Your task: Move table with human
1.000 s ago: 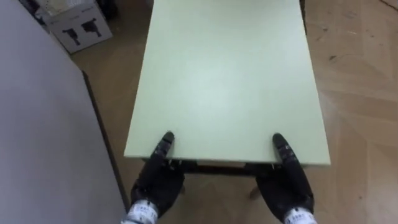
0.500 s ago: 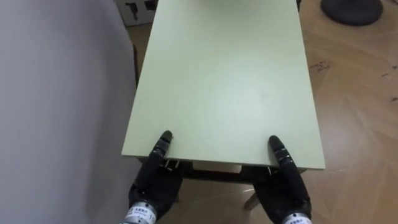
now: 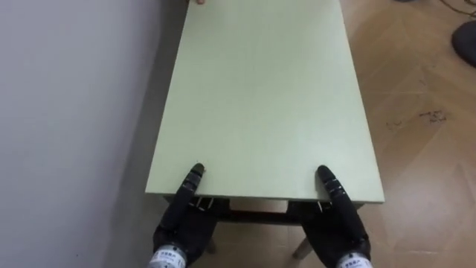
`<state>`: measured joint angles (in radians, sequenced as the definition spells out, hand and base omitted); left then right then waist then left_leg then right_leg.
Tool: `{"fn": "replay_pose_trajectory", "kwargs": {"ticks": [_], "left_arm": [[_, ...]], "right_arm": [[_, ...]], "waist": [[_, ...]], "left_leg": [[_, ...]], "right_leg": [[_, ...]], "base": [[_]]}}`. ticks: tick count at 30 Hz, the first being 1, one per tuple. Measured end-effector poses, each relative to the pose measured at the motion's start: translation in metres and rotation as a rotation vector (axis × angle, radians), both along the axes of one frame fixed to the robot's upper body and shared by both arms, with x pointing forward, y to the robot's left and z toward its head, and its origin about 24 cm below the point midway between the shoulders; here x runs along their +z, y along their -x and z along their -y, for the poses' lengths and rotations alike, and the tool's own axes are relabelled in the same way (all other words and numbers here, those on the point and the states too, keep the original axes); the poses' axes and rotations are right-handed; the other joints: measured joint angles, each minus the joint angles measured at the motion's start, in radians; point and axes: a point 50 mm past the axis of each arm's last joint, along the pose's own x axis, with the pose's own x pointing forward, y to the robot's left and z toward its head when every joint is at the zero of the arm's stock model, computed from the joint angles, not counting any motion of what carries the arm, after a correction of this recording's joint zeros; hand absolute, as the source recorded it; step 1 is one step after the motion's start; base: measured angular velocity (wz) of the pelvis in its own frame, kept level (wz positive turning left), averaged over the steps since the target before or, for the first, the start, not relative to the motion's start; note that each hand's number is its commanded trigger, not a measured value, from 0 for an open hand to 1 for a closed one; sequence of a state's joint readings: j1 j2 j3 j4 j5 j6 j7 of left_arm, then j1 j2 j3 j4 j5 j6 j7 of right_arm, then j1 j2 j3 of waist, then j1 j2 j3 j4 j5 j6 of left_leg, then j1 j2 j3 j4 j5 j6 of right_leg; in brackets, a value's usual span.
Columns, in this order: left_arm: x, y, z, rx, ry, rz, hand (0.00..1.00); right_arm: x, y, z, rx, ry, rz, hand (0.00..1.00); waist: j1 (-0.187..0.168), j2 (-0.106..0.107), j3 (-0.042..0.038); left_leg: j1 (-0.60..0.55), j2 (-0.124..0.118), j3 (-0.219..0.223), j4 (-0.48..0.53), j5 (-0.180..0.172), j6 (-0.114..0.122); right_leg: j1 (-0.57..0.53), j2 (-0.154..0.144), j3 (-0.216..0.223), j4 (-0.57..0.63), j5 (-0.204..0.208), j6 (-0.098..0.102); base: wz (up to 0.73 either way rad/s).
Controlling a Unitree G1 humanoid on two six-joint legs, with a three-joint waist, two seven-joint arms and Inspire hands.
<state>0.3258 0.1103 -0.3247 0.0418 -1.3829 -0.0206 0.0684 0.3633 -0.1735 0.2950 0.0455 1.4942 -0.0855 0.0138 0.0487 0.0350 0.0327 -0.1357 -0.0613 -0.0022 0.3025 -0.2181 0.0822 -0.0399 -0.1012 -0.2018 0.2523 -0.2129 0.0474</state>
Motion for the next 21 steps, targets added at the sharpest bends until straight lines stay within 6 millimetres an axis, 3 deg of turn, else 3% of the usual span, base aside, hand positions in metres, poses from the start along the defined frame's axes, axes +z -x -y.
{"fn": "replay_pose_trajectory", "kwargs": {"ticks": [5,7,8,9,10,11,12,13,14,15,17,21], "left_arm": [[0.000,0.000,0.000,-0.009,-0.013,-0.001,1.00],[0.000,0.000,-0.001,-0.012,-0.020,0.001,1.00],[-0.001,0.000,-0.001,-0.017,-0.032,0.002,1.00],[-0.003,0.001,-0.001,-0.024,-0.050,-0.001,1.00],[-0.003,0.001,-0.002,-0.022,-0.057,0.004,1.00],[-0.005,0.002,-0.002,-0.021,-0.056,0.004,1.00],[-0.009,0.003,-0.001,-0.025,-0.052,-0.013,1.00],[-0.011,0.004,0.000,-0.028,-0.048,-0.017,1.00],[-0.013,0.005,0.001,-0.037,-0.046,-0.017,1.00],[-0.013,0.005,0.001,-0.044,-0.051,-0.013,1.00],[-0.015,0.004,0.001,-0.058,-0.070,-0.010,1.00],[-0.021,0.004,0.002,-0.062,-0.064,-0.016,1.00]], "right_arm": [[-0.003,0.002,0.001,-0.003,0.000,-0.006,1.00],[-0.004,0.002,0.001,-0.003,0.000,-0.011,1.00],[-0.005,0.003,0.003,-0.004,0.004,-0.018,1.00],[-0.008,0.004,0.001,-0.001,0.001,-0.027,1.00],[-0.008,0.003,0.000,0.004,0.003,-0.026,1.00],[-0.008,0.003,0.000,0.007,0.008,-0.025,1.00],[-0.009,0.006,0.001,0.000,0.015,-0.034,1.00],[-0.009,0.006,0.003,0.003,0.022,-0.035,1.00],[-0.010,0.007,0.004,0.003,0.025,-0.039,1.00],[-0.011,0.008,0.004,-0.002,0.020,-0.045,1.00],[-0.014,0.010,0.004,-0.011,0.014,-0.053,1.00],[-0.017,0.009,0.005,-0.013,0.023,-0.065,1.00]], "waist": [[-0.023,0.000,-0.0005],[-0.018,-0.001,-0.0009],[-0.016,0.003,-0.0007],[-0.013,0.008,-0.0009],[-0.011,0.009,-0.0001],[-0.012,0.018,-0.0004],[-0.027,0.032,-0.0122],[-0.030,0.035,-0.0131],[-0.035,0.038,-0.0130],[-0.044,0.037,-0.0131],[-0.045,0.030,-0.0122],[-0.042,0.028,-0.0114]], "left_leg": [[0.005,0.005,0.029,-0.006,0.000,0.000],[0.007,0.006,0.015,-0.005,0.000,0.000],[0.015,0.009,-0.022,-0.006,0.000,0.000],[0.021,0.014,-0.088,-0.006,0.000,-0.001],[0.021,0.014,-0.113,-0.006,0.001,-0.001],[0.020,0.013,-0.123,-0.006,-0.002,-0.006],[0.027,0.020,-0.074,-0.026,0.005,-0.022],[0.034,0.027,-0.017,-0.042,0.008,-0.028],[0.045,0.043,0.090,-0.066,0.013,-0.029],[0.060,0.055,0.164,-0.080,0.015,-0.025],[0.078,0.058,0.195,-0.092,0.018,-0.021],[0.101,0.052,0.215,-0.098,0.018,-0.021]], "right_leg": [[0.030,0.001,-0.049,-0.014,0.000,0.000],[0.024,0.001,-0.051,0.001,0.000,0.000],[-0.005,0.001,-0.050,0.048,-0.004,0.003],[-0.039,0.017,-0.022,0.062,-0.024,0.005],[-0.053,0.032,-0.002,0.022,-0.016,-0.007],[-0.076,0.043,0.024,-0.045,0.063,-0.047],[-0.061,0.035,0.001,-0.038,0.075,-0.047],[-0.057,0.033,-0.004,-0.037,0.074,-0.048],[-0.045,0.034,-0.004,-0.037,0.073,-0.048],[-0.038,0.037,-0.003,-0.033,0.071,-0.045],[-0.031,0.037,0.004,-0.027,0.065,-0.037],[-0.014,0.033,0.005,-0.030,0.065,-0.036]], "base": [[0.33],[0.08],[-0.13],[-0.17],[-0.08],[0.22],[0.29],[0.30],[0.25],[0.30],[0.13],[-0.09]]}}
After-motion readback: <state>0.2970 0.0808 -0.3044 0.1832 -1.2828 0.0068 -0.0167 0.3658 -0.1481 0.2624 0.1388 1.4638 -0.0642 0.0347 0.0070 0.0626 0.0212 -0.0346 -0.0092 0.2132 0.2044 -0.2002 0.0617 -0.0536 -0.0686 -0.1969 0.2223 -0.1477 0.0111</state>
